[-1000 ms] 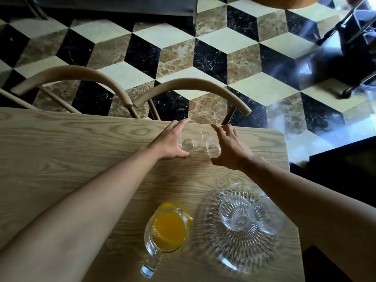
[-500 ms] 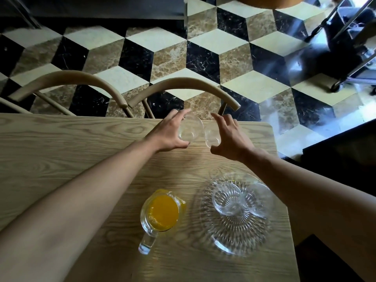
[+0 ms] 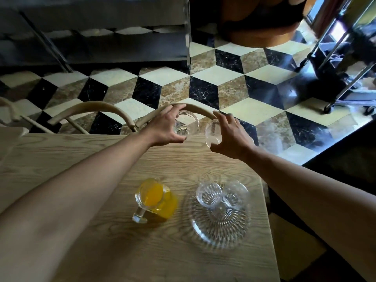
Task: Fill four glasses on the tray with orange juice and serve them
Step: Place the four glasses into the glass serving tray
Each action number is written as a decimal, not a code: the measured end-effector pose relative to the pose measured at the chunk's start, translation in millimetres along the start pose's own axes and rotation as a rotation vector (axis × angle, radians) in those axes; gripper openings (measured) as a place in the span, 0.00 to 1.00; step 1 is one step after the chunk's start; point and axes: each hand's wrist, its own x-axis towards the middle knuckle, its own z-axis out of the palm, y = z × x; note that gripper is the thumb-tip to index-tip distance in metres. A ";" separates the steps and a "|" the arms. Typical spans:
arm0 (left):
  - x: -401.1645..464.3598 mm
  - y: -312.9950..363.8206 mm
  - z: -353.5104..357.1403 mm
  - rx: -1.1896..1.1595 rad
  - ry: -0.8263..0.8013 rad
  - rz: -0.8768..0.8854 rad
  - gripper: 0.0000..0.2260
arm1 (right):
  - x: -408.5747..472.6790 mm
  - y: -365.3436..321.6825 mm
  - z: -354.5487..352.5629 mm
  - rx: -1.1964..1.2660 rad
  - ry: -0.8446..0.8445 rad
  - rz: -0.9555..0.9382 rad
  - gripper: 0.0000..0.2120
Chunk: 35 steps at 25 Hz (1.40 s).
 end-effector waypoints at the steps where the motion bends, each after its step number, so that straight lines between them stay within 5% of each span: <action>1: -5.5 12.0 -2.7 0.006 0.014 -0.006 0.49 | -9.9 2.7 -9.9 -0.002 0.011 -0.019 0.52; 15: -141.3 122.5 78.6 -0.067 0.051 -0.131 0.50 | -171.0 38.0 -20.3 0.052 -0.107 -0.092 0.51; 35: -250.6 87.1 220.9 -0.305 -0.060 -0.347 0.45 | -263.8 45.9 69.6 0.038 -0.281 0.081 0.49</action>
